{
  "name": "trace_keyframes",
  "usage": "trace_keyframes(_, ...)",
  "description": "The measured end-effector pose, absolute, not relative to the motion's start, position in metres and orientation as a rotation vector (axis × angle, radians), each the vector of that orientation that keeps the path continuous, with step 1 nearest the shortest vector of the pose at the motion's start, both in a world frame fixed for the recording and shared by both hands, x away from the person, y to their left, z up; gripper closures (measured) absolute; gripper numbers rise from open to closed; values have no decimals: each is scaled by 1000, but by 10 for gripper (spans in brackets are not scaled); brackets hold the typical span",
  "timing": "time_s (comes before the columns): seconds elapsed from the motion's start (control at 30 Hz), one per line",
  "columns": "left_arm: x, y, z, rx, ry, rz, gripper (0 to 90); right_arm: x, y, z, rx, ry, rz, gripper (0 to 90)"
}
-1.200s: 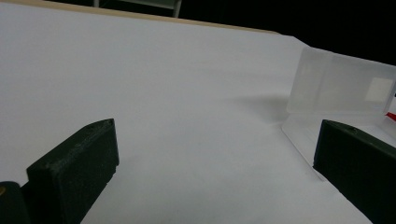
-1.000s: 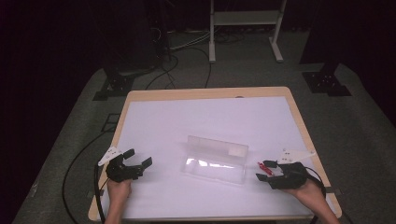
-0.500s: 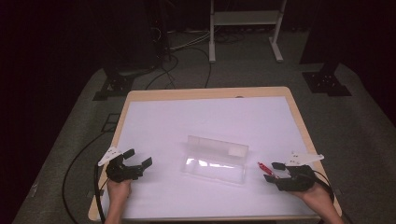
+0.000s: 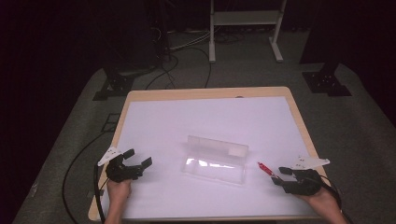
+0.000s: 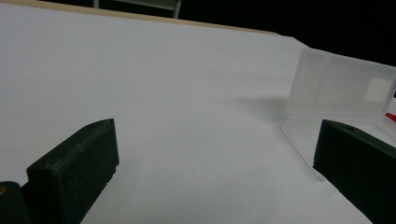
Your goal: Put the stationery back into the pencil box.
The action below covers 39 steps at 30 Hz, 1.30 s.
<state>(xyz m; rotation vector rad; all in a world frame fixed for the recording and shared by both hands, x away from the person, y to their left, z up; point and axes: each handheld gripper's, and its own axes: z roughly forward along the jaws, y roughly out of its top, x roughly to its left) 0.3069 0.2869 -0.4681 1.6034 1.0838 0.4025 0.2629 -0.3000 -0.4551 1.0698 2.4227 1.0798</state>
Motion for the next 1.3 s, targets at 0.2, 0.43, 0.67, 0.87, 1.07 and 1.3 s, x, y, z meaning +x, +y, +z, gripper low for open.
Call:
trace_keyframes(0.2, 307, 287, -468, 1601, 1086, 403, 0, 262, -304, -459, 1082, 2426, 1069, 540)
trace_keyframes(0.43, 307, 287, -468, 1602, 1087, 403, 0, 264, -299, -464, 1075, 2431, 1043, 588)
trace_keyframes(0.67, 307, 288, -468, 1604, 1085, 400, 0, 265, -297, -467, 1064, 2437, 1020, 647)
trace_keyframes(0.87, 307, 288, -468, 1603, 1085, 400, 0, 266, -296, -469, 1068, 2441, 1014, 682)
trace_keyframes(1.07, 306, 288, -468, 1600, 1086, 399, 0, 265, -297, -470, 1069, 2442, 999, 723)
trace_keyframes(1.3, 306, 288, -468, 1598, 1088, 400, 0, 266, -297, -472, 1073, 2440, 997, 762)
